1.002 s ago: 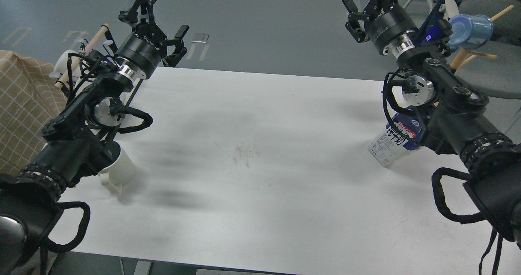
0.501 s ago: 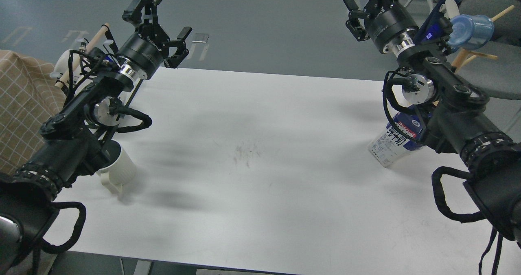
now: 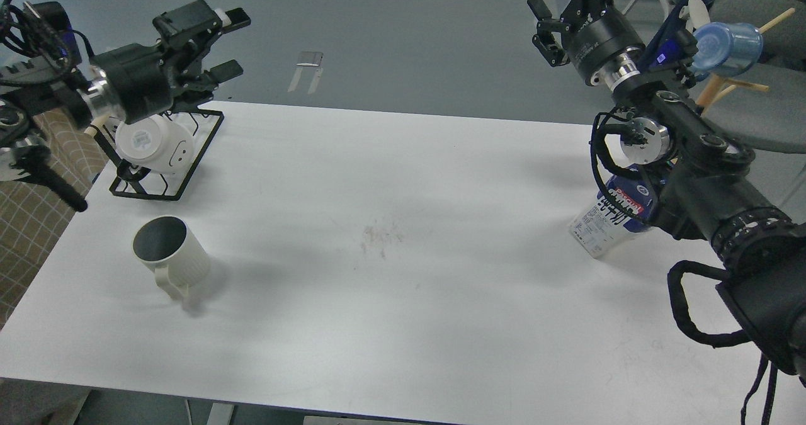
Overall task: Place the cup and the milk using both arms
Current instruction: 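Grasp the white mug's rim with the left gripper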
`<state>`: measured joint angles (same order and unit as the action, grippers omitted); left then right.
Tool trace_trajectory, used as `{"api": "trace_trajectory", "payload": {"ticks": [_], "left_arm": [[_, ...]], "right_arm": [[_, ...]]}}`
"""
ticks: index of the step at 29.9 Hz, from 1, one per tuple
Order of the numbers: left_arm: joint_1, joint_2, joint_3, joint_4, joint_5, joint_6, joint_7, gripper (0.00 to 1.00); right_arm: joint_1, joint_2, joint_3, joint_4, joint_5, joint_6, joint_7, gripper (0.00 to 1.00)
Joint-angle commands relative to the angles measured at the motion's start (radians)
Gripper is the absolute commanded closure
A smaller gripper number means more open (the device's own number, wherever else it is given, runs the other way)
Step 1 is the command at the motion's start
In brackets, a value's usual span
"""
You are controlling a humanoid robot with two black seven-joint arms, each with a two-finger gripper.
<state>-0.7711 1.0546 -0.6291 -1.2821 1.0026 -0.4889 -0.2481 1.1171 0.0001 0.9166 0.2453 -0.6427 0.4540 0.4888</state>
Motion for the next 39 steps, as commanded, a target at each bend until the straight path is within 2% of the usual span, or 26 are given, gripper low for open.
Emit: {"api": "trace_trajectory", "payload": {"ticks": [1,3,5,9,14,17,26,39], "left_arm": [[0.015,0.164,0.041,-0.103,0.253,0.0,-0.116,0.01],[0.026,0.224,0.066,-0.132,0.324,0.0,-0.172,0.01],[0.027,0.249,0.083,-0.141,0.366,0.0,-0.187,0.01],[0.039,0.274,0.204,-0.129,0.491,0.0,-0.241,0.01],[0.041,0.252,0.305,-0.074,0.544,0.0,-0.241,0.01],[0.042,0.219,0.31,-0.056,0.547,0.0,-0.241,0.01],[0.062,0.122,0.319,0.124,0.607,0.0,-0.241,0.01],[0.082,0.062,0.364,0.202,0.607,0.0,-0.241,0.01]], "right_arm": [[0.0,0.0,0.001,0.0,0.0,0.0,0.0,0.0],[0.0,0.0,0.001,0.0,0.0,0.0,0.0,0.0],[-0.002,0.0,0.001,0.0,0.0,0.0,0.0,0.0],[0.0,0.0,0.002,0.0,0.0,0.0,0.0,0.0],[0.0,0.0,0.002,0.002,0.0,0.0,0.0,0.0],[-0.003,0.0,0.002,0.011,0.0,0.0,0.0,0.0],[-0.013,0.0,0.002,0.015,0.0,-0.002,0.0,0.0],[-0.016,0.0,0.004,0.015,0.0,-0.002,0.0,0.0]]}}
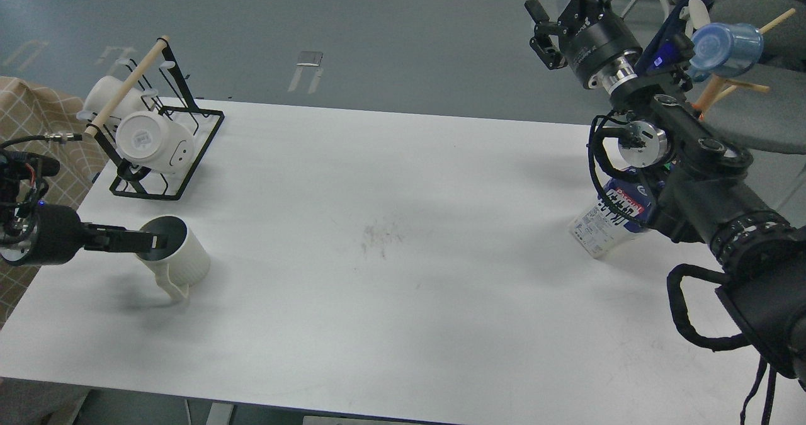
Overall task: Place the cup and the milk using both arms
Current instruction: 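Grasp the white mug's rim with the left gripper, then lift the mug with the left gripper and turn it upright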
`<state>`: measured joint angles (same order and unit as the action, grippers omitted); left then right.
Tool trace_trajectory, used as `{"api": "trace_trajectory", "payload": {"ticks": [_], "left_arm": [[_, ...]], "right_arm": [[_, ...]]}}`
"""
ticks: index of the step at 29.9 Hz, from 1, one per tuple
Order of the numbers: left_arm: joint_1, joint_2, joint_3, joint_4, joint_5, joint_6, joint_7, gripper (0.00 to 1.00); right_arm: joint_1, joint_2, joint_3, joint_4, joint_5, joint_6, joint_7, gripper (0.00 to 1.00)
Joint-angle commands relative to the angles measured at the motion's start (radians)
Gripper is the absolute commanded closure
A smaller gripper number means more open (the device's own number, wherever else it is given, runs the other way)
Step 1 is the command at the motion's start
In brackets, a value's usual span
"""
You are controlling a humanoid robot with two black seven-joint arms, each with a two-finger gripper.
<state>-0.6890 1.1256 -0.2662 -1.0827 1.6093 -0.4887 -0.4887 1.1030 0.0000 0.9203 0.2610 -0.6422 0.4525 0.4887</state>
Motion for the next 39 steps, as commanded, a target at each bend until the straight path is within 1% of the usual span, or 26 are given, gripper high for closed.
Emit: {"api": "trace_trajectory", "payload": {"ticks": [1,4,5,6,8,10,11,12,18,22,26,31,35,37,39], "left_arm": [[0.0,-0.01,0.002,0.004,0.0,0.0,0.0,0.02],[0.0,-0.012,0.007,0.007,0.0,0.0,0.0,0.07],[0.0,-0.012,0.007,0.009,0.0,0.0,0.0,0.16],[0.0,-0.012,0.007,0.009,-0.002,0.0,0.0,0.22],[0.002,-0.009,0.013,0.009,0.004,0.0,0.0,0.45],[0.0,-0.007,0.028,0.009,0.015,0.0,0.0,0.64],[-0.001,-0.006,0.042,0.009,0.021,0.0,0.0,0.87],[0.0,-0.006,0.045,0.009,0.023,0.0,0.0,0.99],[-0.006,-0.007,0.045,0.009,0.031,0.0,0.0,1.0],[-0.018,-0.007,0.044,0.0,0.027,0.027,0.0,1.0],[-0.033,-0.009,0.038,-0.023,0.026,0.03,0.0,1.0],[-0.105,-0.007,0.039,-0.104,0.026,0.024,0.0,1.0],[-0.174,-0.007,0.042,-0.233,0.027,0.007,0.0,1.0],[-0.201,-0.009,0.042,-0.262,0.027,0.0,0.0,1.0],[-0.259,-0.045,0.041,-0.296,0.027,0.0,0.0,1.0]], "right_arm": [[-0.002,0.0,-0.001,0.0,-0.001,-0.001,0.0,0.0],[-0.002,0.0,0.0,-0.002,-0.001,0.0,0.0,0.0],[-0.002,0.0,-0.001,-0.002,-0.001,0.0,0.0,0.0],[-0.002,0.0,-0.001,-0.002,-0.001,0.0,0.0,0.0],[-0.002,0.0,-0.001,-0.002,-0.001,-0.001,0.0,0.0],[-0.003,0.0,-0.003,-0.002,-0.001,-0.001,0.0,0.0],[-0.003,0.0,-0.001,-0.002,-0.001,-0.001,0.0,0.0],[-0.003,0.0,-0.001,-0.002,-0.001,-0.001,0.0,0.0],[-0.009,0.0,-0.003,-0.002,-0.001,-0.001,0.0,0.0],[-0.015,0.0,-0.003,-0.002,-0.001,-0.001,0.0,0.0],[-0.015,0.0,-0.001,-0.002,-0.001,-0.001,0.0,0.0],[-0.014,0.0,-0.001,-0.002,-0.001,-0.001,0.0,0.0],[-0.006,0.0,0.0,-0.002,-0.001,-0.001,0.0,0.0],[-0.002,0.0,0.0,-0.002,-0.001,-0.001,0.0,0.0],[0.014,0.0,0.0,-0.003,-0.001,-0.005,0.0,0.0]]}}
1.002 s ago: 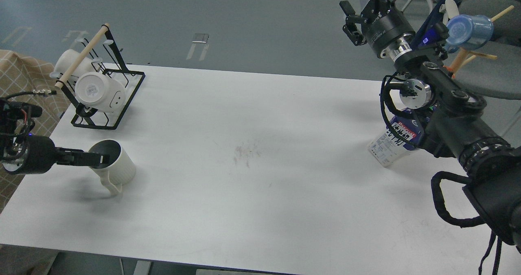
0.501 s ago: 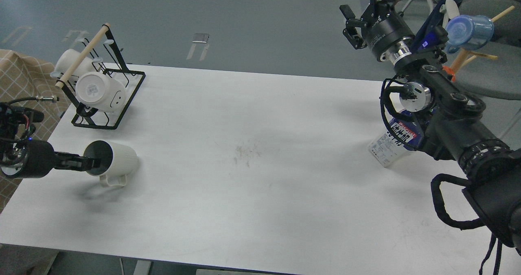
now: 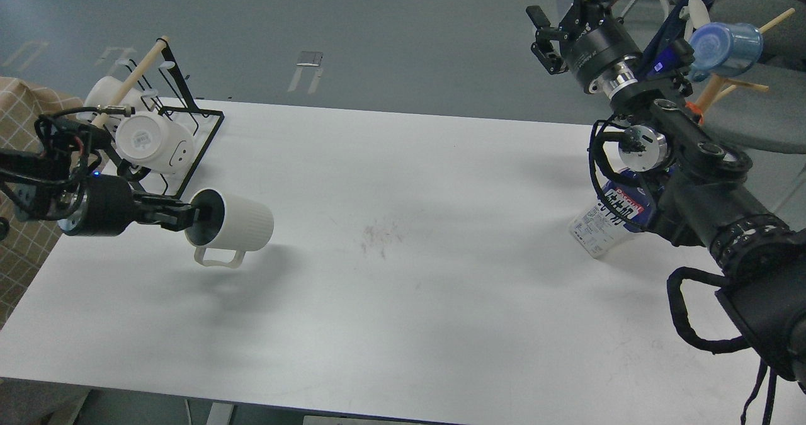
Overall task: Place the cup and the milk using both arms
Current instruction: 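Lift the mug with the left gripper and turn it upright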
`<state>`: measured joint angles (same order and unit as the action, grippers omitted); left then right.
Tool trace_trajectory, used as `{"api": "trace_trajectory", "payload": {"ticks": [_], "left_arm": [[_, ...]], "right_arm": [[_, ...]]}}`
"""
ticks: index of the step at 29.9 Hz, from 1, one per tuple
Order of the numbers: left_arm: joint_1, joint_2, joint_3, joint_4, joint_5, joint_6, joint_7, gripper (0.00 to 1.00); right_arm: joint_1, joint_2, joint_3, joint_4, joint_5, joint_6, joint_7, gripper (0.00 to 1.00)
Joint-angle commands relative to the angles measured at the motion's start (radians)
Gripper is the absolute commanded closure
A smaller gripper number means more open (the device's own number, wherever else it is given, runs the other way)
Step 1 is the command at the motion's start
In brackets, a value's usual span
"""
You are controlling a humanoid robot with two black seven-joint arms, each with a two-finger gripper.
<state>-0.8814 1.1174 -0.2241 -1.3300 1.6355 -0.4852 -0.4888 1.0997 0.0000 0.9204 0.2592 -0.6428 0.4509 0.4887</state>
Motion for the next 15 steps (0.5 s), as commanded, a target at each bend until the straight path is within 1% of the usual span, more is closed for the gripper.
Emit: {"api": "trace_trajectory", "payload": {"ticks": [1,2,6,8,12,15], "left_arm": [[-0.083,-0.059,0.0,-0.049,0.001,-0.003,0.007,1.0],[-0.114,-0.106,0.002,-0.047,0.004,-0.003,0.021,1.0],[-0.16,-0.198,0.005,-0.029,0.01,-0.003,0.042,1.0],[-0.194,-0.282,0.005,0.009,0.05,-0.003,0.056,1.0],[-0.22,-0.386,0.005,0.048,0.115,-0.003,0.056,1.0],[-0.258,-0.473,0.031,0.089,0.205,-0.003,0.056,1.0]], "right_arm": [[0.023,0.0,0.0,-0.001,0.0,-0.005,0.0,0.0],[0.038,0.0,0.0,-0.003,0.0,-0.012,0.0,0.0],[0.083,0.0,-0.002,-0.008,0.0,-0.029,0.0,0.0],[0.126,0.0,-0.003,-0.014,0.0,-0.029,0.0,0.0],[0.167,0.0,-0.003,-0.017,0.0,-0.031,0.0,0.0],[0.192,0.0,-0.003,-0.017,0.0,-0.032,0.0,0.0]]}}
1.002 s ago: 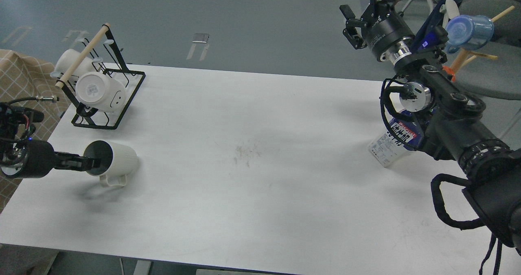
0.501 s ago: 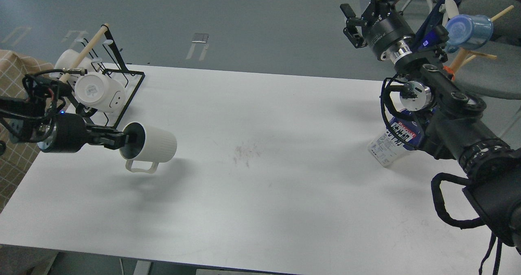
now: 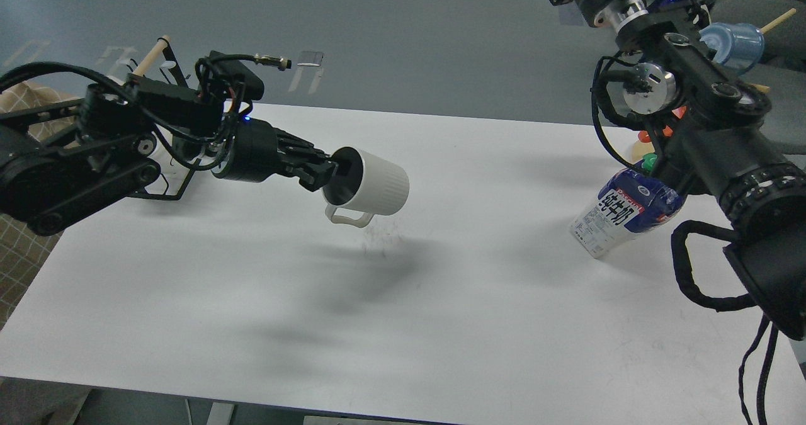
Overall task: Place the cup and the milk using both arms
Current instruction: 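Lift the mug with the left gripper and turn it upright, then lower the upright mug onto the table center and release it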
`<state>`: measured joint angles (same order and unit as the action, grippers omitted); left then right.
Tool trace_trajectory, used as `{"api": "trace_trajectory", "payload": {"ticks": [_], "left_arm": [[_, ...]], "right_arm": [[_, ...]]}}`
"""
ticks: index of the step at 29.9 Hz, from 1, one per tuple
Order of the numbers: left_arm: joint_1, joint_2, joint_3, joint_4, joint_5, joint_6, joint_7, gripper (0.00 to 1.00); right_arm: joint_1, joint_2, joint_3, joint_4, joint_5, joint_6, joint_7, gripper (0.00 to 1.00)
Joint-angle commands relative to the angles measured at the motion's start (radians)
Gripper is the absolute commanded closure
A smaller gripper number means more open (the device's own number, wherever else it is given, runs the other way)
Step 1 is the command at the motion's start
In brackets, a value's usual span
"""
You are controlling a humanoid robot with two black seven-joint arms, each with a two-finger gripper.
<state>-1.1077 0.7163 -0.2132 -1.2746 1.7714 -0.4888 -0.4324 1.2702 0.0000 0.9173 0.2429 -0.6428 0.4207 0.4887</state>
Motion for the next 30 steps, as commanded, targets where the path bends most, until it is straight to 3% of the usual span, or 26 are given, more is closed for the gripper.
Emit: {"api": "trace_trajectory", "payload": {"ticks": [1,12,22,25,30], "left_arm": [[-0.052,-0.102,0.043,0.052,0.097,0.0,0.0,1.0],[-0.265,-0.234,0.415,0.104,0.108,0.0,-0.011,1.0],[-0.304,-0.388,0.485,0.251,0.109,0.0,-0.012,1.0],[-0.337,-0.394,0.569,0.251,0.105,0.0,-0.014,1.0],[-0.35,-0.406,0.594,0.254,0.108,0.0,-0.022,1.0]], "right_arm": [[0.024,0.0,0.0,-0.001,0.0,-0.002,0.0,0.0],[0.017,0.0,0.002,0.004,0.0,0.0,0.0,0.0],[0.001,0.0,0.005,0.007,0.0,0.0,0.0,0.0],[0.0,0.0,0.005,0.009,0.0,0.0,0.0,0.0],[-0.002,0.0,0.006,0.01,0.0,0.0,0.0,0.0]]}}
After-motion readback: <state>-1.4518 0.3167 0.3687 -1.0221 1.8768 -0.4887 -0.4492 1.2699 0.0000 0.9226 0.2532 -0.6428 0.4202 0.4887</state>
